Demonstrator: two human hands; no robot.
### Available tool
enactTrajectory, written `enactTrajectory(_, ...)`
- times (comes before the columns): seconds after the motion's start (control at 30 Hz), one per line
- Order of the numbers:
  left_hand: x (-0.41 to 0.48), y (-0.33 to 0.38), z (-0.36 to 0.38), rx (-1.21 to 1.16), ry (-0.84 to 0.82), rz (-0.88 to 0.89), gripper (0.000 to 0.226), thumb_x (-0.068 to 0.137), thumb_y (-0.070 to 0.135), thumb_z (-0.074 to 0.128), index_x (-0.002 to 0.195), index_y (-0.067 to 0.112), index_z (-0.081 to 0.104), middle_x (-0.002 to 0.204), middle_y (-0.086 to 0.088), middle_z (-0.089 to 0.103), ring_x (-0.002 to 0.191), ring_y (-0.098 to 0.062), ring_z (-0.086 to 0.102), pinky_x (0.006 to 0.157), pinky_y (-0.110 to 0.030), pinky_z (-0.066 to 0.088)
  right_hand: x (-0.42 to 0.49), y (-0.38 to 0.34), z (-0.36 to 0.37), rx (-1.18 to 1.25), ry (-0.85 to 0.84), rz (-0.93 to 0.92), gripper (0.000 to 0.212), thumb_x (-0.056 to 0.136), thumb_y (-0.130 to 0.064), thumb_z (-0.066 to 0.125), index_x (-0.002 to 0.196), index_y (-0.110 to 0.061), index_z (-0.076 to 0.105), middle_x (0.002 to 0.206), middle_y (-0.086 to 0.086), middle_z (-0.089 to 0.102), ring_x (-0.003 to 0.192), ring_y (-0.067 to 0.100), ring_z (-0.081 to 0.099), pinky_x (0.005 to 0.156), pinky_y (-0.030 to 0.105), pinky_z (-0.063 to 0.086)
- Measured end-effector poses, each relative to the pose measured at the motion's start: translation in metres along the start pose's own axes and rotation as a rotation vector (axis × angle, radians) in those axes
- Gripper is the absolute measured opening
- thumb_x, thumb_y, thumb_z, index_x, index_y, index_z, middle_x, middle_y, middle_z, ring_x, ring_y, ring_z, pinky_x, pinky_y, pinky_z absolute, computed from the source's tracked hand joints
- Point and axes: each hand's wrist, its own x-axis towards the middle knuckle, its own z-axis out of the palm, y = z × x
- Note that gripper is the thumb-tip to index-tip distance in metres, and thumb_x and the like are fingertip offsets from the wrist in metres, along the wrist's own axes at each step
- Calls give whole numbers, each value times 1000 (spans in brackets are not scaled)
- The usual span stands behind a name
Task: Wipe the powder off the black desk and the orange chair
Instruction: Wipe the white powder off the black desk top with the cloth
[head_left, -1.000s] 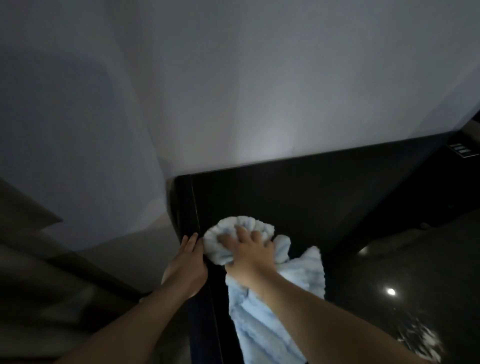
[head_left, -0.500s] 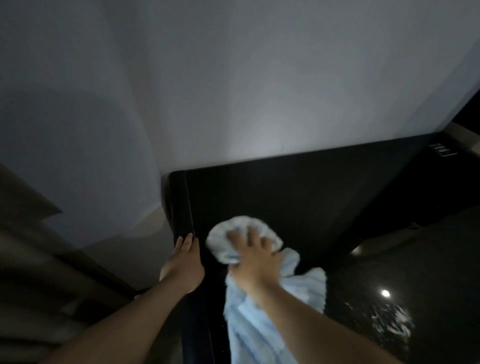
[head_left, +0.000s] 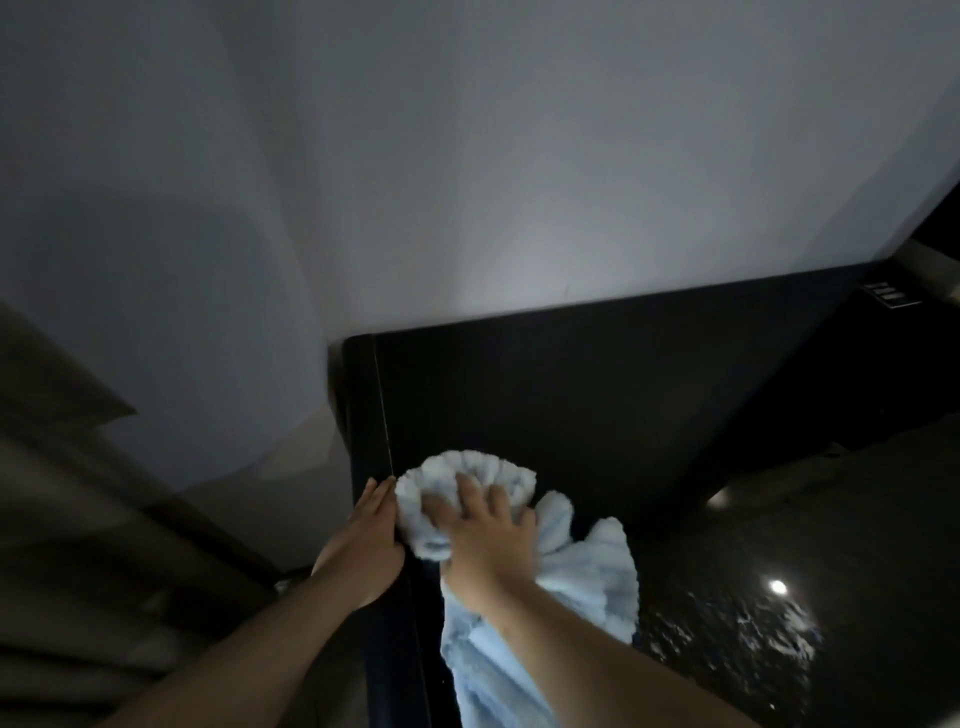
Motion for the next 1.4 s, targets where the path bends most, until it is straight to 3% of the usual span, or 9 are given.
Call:
enactTrajectory(0.13,2,-8,-3,-10,-21,12,69,94,8,40,151,19,3,159,4,-2,144,-7,-10,117,-27,2,-2,21,2,-57,14,28,59,88,-30,51,136,-47,21,157,-6,4,139,30,14,101,53,19)
enactTrajectory(0.3,1,-6,1,11,-15,26,67,97,14,41,151,21,2,159,3,-3,145,-10,-9,116,-27,2,-8,58,-26,-106,55,320,63,88,-31,51,142,-40,19,153,-1,16,127,30,32,94,48,34)
enactTrajectory(0.6,-10,-6,5,-37,68,-34,62,96,5,40,150,14,11,158,-8,7,146,-21,11,117,-30,13,-31,-5,14,-33,29,-34,61,86,-33,53,140,-40,24,158,-2,8,138,31,18,104,50,19)
enactTrajectory(0.77,-28,-3,16,-6,84,-5,69,91,-1,35,151,20,9,159,-2,7,146,-12,-1,116,-25,8,-40,36,-14,-94,87,197,63,85,-30,54,142,-33,28,156,2,19,131,32,31,100,49,28)
enactTrajectory(0.87,-35,5,17,-20,122,-44,65,91,0,38,150,16,15,158,-6,15,146,-16,8,115,-28,15,-53,17,-18,-107,266,97,65,64,-35,75,126,-33,55,140,9,48,109,37,55,84,53,44)
enactTrajectory(1.0,-50,10,20,-87,172,-142,59,95,4,41,149,12,18,151,-15,31,136,-29,35,97,-16,33,-75,-13,20,-6,-1,-71,67,84,-43,52,143,-35,22,157,4,14,135,33,24,104,51,21)
enactTrajectory(1.1,-61,9,25,116,152,-132,56,100,11,32,150,13,5,157,-12,12,142,-23,24,107,-18,24,-75,5,20,-99,35,-65,67,88,-42,50,146,-33,17,158,2,9,137,30,21,106,49,19)
enactTrajectory(1.27,-72,5,25,91,205,-53,55,96,4,35,147,21,27,154,-2,27,138,-18,32,110,-23,24,-71,26,-3,-70,142,160,60,89,-34,48,143,-32,23,156,3,16,132,32,28,103,48,25)
enactTrajectory(1.4,-71,2,29,21,132,-118,54,98,8,37,147,5,17,155,-14,21,141,-25,25,114,-30,18,-84,-14,20,-22,34,-56,70,87,-42,51,144,-42,11,159,2,3,138,34,16,105,54,18)
